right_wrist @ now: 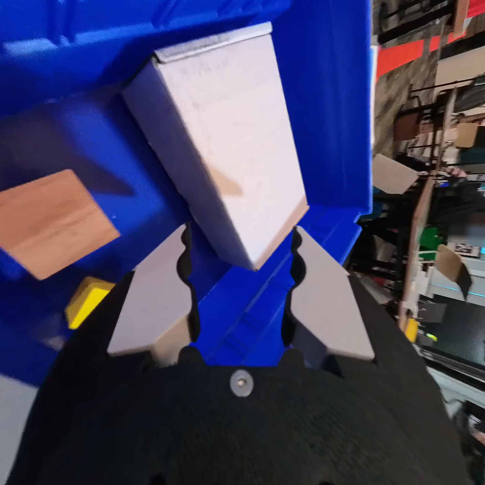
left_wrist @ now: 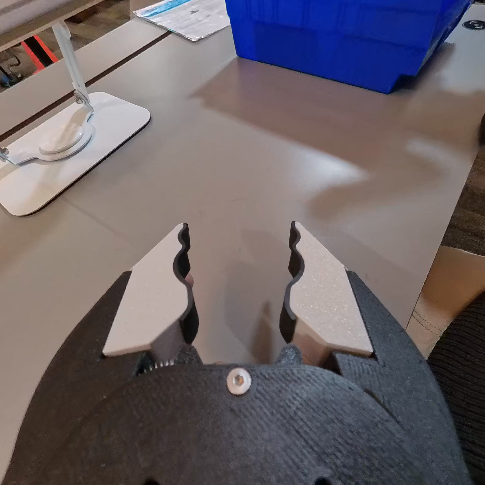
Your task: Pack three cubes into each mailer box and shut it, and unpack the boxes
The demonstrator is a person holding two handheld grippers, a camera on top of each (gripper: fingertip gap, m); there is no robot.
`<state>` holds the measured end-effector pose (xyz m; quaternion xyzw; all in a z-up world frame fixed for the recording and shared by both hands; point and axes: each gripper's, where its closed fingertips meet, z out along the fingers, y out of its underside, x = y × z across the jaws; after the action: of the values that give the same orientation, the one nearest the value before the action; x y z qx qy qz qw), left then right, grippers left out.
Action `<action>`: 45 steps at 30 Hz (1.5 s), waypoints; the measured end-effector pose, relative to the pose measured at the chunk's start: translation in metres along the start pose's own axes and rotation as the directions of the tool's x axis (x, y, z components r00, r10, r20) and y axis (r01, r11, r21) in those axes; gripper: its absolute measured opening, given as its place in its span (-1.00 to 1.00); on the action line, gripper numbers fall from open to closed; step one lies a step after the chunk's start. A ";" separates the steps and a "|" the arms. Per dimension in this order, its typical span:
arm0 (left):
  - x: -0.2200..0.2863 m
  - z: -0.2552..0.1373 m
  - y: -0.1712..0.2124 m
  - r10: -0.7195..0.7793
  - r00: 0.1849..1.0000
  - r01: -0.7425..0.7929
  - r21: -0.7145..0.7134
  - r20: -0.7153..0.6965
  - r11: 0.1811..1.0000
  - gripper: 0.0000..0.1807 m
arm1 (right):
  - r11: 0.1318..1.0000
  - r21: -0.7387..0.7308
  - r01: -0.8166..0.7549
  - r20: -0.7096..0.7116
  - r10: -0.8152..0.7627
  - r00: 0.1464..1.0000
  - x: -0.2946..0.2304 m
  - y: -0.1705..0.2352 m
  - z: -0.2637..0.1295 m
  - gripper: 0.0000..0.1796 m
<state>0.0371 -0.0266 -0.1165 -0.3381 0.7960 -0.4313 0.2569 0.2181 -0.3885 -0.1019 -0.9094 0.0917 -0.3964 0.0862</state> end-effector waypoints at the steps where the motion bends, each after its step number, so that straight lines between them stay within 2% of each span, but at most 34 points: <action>1: 0.000 0.000 -0.001 0.001 1.000 -0.001 0.002 0.000 1.000 -0.18 | 1.000 0.008 -0.005 0.038 0.005 0.999 -0.007 -0.002 -0.003 -0.26; 3: 0.001 0.002 -0.002 0.006 1.000 -0.006 0.004 0.001 1.000 -0.19 | 1.000 0.025 0.015 0.157 -0.018 0.987 -0.028 -0.009 -0.008 -0.71; 5: 0.003 0.003 -0.003 0.012 1.000 -0.012 0.002 -0.002 1.000 -0.19 | 0.999 0.027 0.026 0.267 -0.032 0.963 -0.047 -0.015 -0.008 -0.96; 7: 0.005 0.004 -0.003 0.020 1.000 -0.020 0.001 -0.004 1.000 -0.19 | 0.999 0.007 0.031 0.287 -0.032 0.957 -0.050 -0.018 0.002 -0.97; 13: 0.010 0.003 -0.008 0.036 0.999 -0.036 0.011 -0.003 0.999 -0.20 | 1.000 -0.008 0.006 0.183 -0.004 0.983 -0.027 -0.026 0.035 -0.95; 21: 0.010 0.001 -0.005 0.033 0.999 -0.033 0.009 0.002 0.999 -0.22 | 0.999 -0.035 -0.001 0.184 0.007 0.983 -0.021 -0.024 0.028 -0.92; 24: 0.010 0.000 -0.007 0.028 1.000 -0.028 0.015 0.004 0.999 -0.22 | 0.996 0.015 -0.093 0.149 0.090 0.985 -0.007 -0.032 0.002 -0.91; 26: 0.010 0.001 -0.006 0.021 1.000 -0.021 0.017 0.000 1.000 -0.22 | 0.962 0.151 -0.228 0.180 0.200 0.963 0.003 -0.061 -0.031 -0.87; 28: 0.011 0.002 -0.004 0.008 1.000 -0.008 0.015 -0.009 1.000 -0.23 | 0.882 0.331 -0.334 0.249 0.259 0.933 0.009 -0.105 -0.074 -0.78; 31: 0.012 0.002 -0.006 -0.012 1.000 0.013 0.026 -0.021 1.000 -0.23 | 0.713 0.564 -0.417 0.370 0.233 0.899 -0.004 -0.178 -0.137 -0.80; 32: 0.010 0.001 -0.007 -0.018 1.000 0.019 0.031 -0.016 0.999 -0.22 | 0.666 0.604 -0.438 0.424 0.197 0.884 -0.019 -0.201 -0.151 -0.78; 34: -0.002 -0.007 -0.015 -0.035 0.999 0.034 0.048 0.016 0.998 -0.20 | 0.631 0.606 -0.484 0.555 0.101 0.826 -0.068 -0.238 -0.168 -0.65; 36: -0.022 -0.023 -0.025 -0.080 0.995 0.076 0.062 0.057 0.995 -0.18 | 0.652 0.553 -0.519 0.677 0.012 0.736 -0.123 -0.264 -0.175 -0.44; 38: -0.044 -0.051 -0.034 -0.134 0.990 0.131 0.046 0.046 0.990 -0.03 | 0.683 0.500 -0.532 0.757 -0.046 0.652 -0.167 -0.283 -0.177 -0.37; 39: -0.060 -0.070 -0.038 -0.137 0.989 0.135 0.049 0.061 0.990 -0.03 | 0.705 0.482 -0.521 0.778 -0.071 0.624 -0.184 -0.288 -0.177 -0.36; 41: -0.103 -0.118 -0.045 -0.093 0.985 0.084 0.061 0.148 0.995 -0.13 | 0.749 0.460 -0.477 0.791 -0.102 0.603 -0.206 -0.293 -0.177 -0.34; 44: -0.185 -0.201 -0.042 0.002 0.945 -0.002 -0.001 0.328 1.000 -0.26 | 0.778 0.461 -0.427 0.775 -0.119 0.620 -0.213 -0.296 -0.175 -0.35; 45: -0.209 -0.220 -0.033 0.005 0.947 0.004 -0.027 0.322 1.000 -0.34 | 0.778 0.461 -0.426 0.775 -0.119 0.620 -0.214 -0.298 -0.175 -0.36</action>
<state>0.0273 0.2321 0.0458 -0.4073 0.7493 -0.3593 0.3790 -0.0243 -0.0643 -0.0667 -0.8978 -0.0035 0.0324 0.4391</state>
